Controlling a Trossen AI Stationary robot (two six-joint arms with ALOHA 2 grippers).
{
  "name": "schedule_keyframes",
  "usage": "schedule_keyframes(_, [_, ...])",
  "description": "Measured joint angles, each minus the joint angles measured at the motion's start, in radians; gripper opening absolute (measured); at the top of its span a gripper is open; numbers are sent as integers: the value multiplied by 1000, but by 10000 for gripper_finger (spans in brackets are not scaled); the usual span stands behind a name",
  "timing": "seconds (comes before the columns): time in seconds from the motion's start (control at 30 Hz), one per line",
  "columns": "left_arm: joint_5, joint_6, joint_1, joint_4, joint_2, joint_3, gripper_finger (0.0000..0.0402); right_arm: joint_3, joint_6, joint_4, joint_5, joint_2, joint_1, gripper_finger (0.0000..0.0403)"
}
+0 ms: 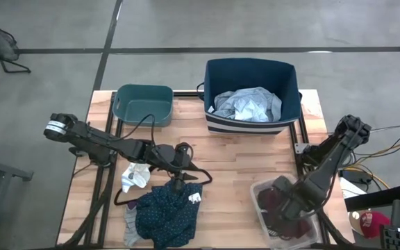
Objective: Pick & Place Cloths
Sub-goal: Put the red underwear into the transparent bin
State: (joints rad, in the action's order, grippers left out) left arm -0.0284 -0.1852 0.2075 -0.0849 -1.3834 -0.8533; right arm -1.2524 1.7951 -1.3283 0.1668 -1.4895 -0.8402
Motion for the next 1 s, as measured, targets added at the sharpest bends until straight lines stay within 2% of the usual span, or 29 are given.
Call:
schedule_keyframes(0.3, [3, 0, 0, -12, 0, 9, 167, -139, -57, -27, -118, 0, 0, 162])
schedule_keyframes(0.37, [3, 1, 0, -12, 0, 9, 167, -167, -103, -27, -195, 0, 2, 154])
schedule_keyframes(0.5, [3, 8, 0, -12, 0, 9, 167, -206, -239, -26, -415, 0, 43, 139])
schedule_keyframes(0.6, [3, 8, 0, -12, 0, 9, 167, -216, -325, -5, -483, 0, 88, 123])
schedule_keyframes(0.8, [3, 8, 0, -20, 0, 20, 167, -179, -600, 219, -467, -32, 190, 77])
schedule_keyframes(1.0, [4, -2, 0, -42, 0, 50, 167, -160, -644, 233, -415, -100, 246, 17])
